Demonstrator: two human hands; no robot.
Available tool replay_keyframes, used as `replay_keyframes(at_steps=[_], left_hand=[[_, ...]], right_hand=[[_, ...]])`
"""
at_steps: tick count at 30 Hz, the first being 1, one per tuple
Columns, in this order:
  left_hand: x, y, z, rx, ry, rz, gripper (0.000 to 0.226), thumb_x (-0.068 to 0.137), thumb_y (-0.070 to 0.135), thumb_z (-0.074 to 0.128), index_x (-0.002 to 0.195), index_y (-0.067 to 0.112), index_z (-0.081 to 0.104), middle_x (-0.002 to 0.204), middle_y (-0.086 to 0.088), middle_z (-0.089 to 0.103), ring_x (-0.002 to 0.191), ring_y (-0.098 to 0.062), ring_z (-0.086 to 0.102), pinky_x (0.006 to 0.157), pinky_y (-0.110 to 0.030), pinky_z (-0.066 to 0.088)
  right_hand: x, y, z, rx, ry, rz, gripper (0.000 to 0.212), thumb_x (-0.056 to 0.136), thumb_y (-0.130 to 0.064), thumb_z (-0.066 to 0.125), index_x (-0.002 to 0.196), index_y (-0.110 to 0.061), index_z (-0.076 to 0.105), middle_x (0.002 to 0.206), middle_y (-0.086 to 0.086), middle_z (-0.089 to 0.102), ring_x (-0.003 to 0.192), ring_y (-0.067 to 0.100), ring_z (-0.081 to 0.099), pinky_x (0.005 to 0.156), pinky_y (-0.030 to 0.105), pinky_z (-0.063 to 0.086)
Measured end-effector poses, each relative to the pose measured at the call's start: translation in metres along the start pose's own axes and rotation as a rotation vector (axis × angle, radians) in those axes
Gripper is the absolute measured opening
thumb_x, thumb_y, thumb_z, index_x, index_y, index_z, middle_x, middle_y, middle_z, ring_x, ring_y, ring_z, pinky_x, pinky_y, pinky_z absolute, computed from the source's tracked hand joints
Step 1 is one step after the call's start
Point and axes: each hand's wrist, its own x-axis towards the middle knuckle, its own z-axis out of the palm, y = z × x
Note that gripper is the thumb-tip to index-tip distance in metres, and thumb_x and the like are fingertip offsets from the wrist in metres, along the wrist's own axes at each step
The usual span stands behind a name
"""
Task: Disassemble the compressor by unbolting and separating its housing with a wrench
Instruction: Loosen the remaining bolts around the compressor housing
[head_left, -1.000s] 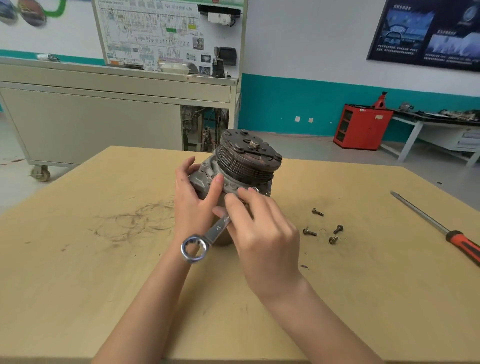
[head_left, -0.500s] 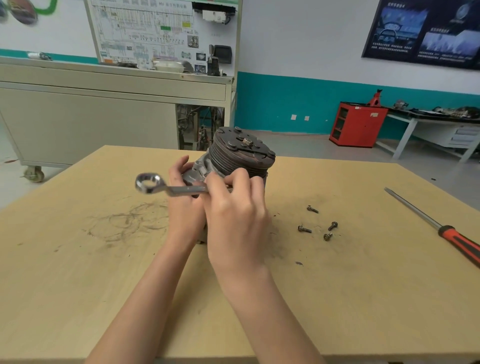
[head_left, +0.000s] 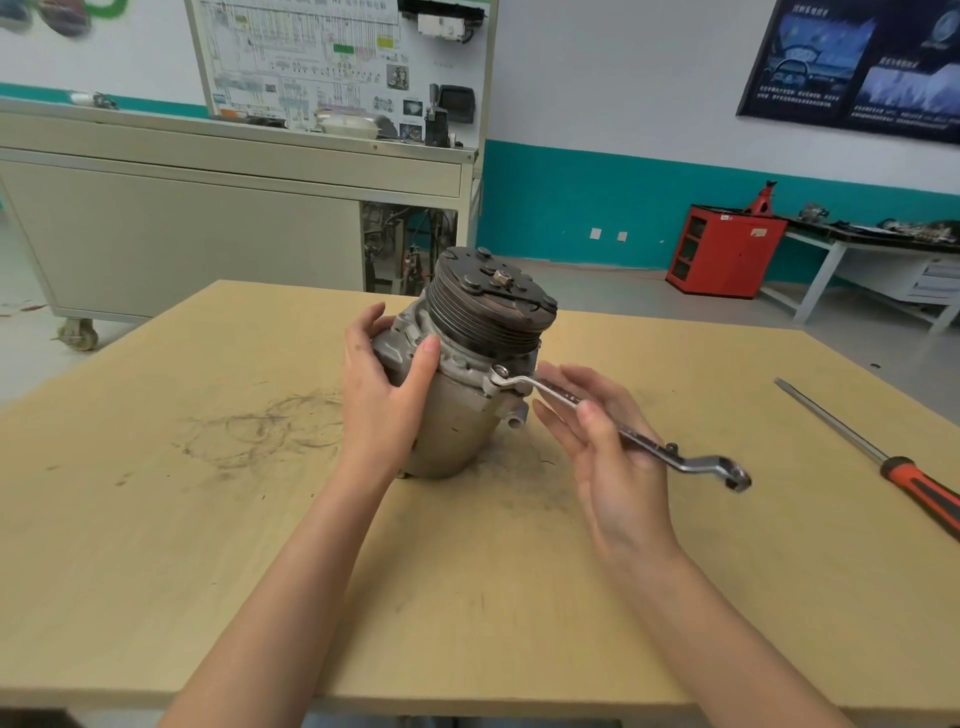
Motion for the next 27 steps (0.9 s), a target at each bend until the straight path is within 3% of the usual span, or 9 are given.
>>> replay_keyframes(at_steps=[3, 6, 7, 10, 15, 19, 21, 24, 27], left_hand=[[-0.001, 0.001, 0.000, -0.001, 0.005, -0.002, 0.060, 0.080, 0.051, 0.055, 0.133, 0.030, 0.038, 0.114, 0.024, 0.044, 0.105, 0.016, 0.046, 0.081, 0.005, 0.032], [-0.001, 0.001, 0.000, -0.005, 0.000, -0.007, 0.057, 0.080, 0.051, 0.055, 0.131, 0.034, 0.037, 0.113, 0.026, 0.044, 0.104, 0.016, 0.046, 0.080, 0.005, 0.032], [-0.001, 0.001, 0.000, -0.009, -0.002, -0.008, 0.057, 0.079, 0.052, 0.056, 0.131, 0.035, 0.036, 0.113, 0.028, 0.043, 0.103, 0.017, 0.046, 0.079, 0.004, 0.033], [-0.001, 0.002, 0.000, -0.015, -0.001, -0.009, 0.059, 0.079, 0.053, 0.056, 0.132, 0.036, 0.036, 0.113, 0.029, 0.043, 0.102, 0.016, 0.047, 0.079, 0.002, 0.035], [-0.002, 0.001, 0.000, -0.010, -0.009, -0.011, 0.058, 0.078, 0.054, 0.057, 0.130, 0.040, 0.034, 0.113, 0.032, 0.043, 0.104, 0.019, 0.046, 0.086, -0.007, 0.036], [0.000, 0.000, 0.000, -0.004, -0.010, -0.005, 0.058, 0.079, 0.054, 0.056, 0.131, 0.039, 0.034, 0.113, 0.033, 0.042, 0.103, 0.022, 0.044, 0.085, -0.006, 0.034], [0.000, 0.000, 0.001, -0.004, -0.009, -0.003, 0.057, 0.079, 0.053, 0.056, 0.129, 0.040, 0.034, 0.112, 0.032, 0.042, 0.100, 0.025, 0.044, 0.081, 0.000, 0.034], [0.000, 0.000, 0.001, -0.008, -0.007, 0.010, 0.054, 0.082, 0.049, 0.058, 0.130, 0.037, 0.035, 0.112, 0.030, 0.042, 0.098, 0.027, 0.043, 0.077, 0.005, 0.033], [-0.001, 0.001, 0.000, 0.002, 0.002, 0.024, 0.053, 0.086, 0.044, 0.060, 0.131, 0.033, 0.037, 0.112, 0.029, 0.043, 0.098, 0.029, 0.042, 0.077, 0.007, 0.030]], right_hand=[[0.018, 0.003, -0.012, 0.310, 0.003, 0.283, 0.022, 0.094, -0.007, 0.043, 0.093, -0.010, 0.065, 0.105, 0.010, 0.070, 0.093, 0.026, 0.069, 0.073, 0.029, 0.056], [0.044, 0.004, -0.026, 0.437, -0.122, 0.500, 0.010, 0.076, -0.017, 0.073, 0.084, -0.011, 0.073, 0.079, 0.008, 0.061, 0.064, 0.016, 0.063, 0.055, 0.024, 0.054], [0.053, 0.006, -0.030, 0.449, -0.189, 0.542, 0.020, 0.067, -0.018, 0.082, 0.084, -0.011, 0.073, 0.072, 0.006, 0.059, 0.059, 0.013, 0.059, 0.051, 0.021, 0.052], [0.081, 0.014, -0.035, 0.456, -0.329, 0.610, 0.032, 0.055, -0.019, 0.091, 0.081, -0.008, 0.074, 0.063, 0.003, 0.062, 0.053, 0.010, 0.056, 0.045, 0.017, 0.048], [0.096, 0.024, -0.038, 0.451, -0.403, 0.617, 0.034, 0.054, -0.022, 0.092, 0.080, -0.008, 0.076, 0.063, 0.004, 0.066, 0.052, 0.010, 0.060, 0.047, 0.016, 0.050], [0.091, 0.002, -0.043, 0.286, -0.337, 0.487, 0.018, 0.082, -0.023, 0.068, 0.088, -0.009, 0.076, 0.072, 0.006, 0.070, 0.063, 0.013, 0.065, 0.057, 0.019, 0.054], [0.088, -0.021, -0.040, 0.035, -0.258, 0.377, 0.029, 0.089, -0.025, 0.052, 0.085, -0.009, 0.076, 0.074, 0.009, 0.071, 0.063, 0.016, 0.067, 0.056, 0.021, 0.054], [0.078, -0.048, -0.022, -0.450, -0.092, 0.099, 0.032, 0.094, -0.027, 0.052, 0.077, -0.008, 0.071, 0.063, 0.008, 0.070, 0.053, 0.020, 0.066, 0.049, 0.022, 0.053], [0.064, -0.060, 0.010, -0.817, -0.044, -0.246, 0.033, 0.093, -0.025, 0.058, 0.068, -0.007, 0.069, 0.051, 0.001, 0.064, 0.042, 0.012, 0.060, 0.045, 0.023, 0.051]])
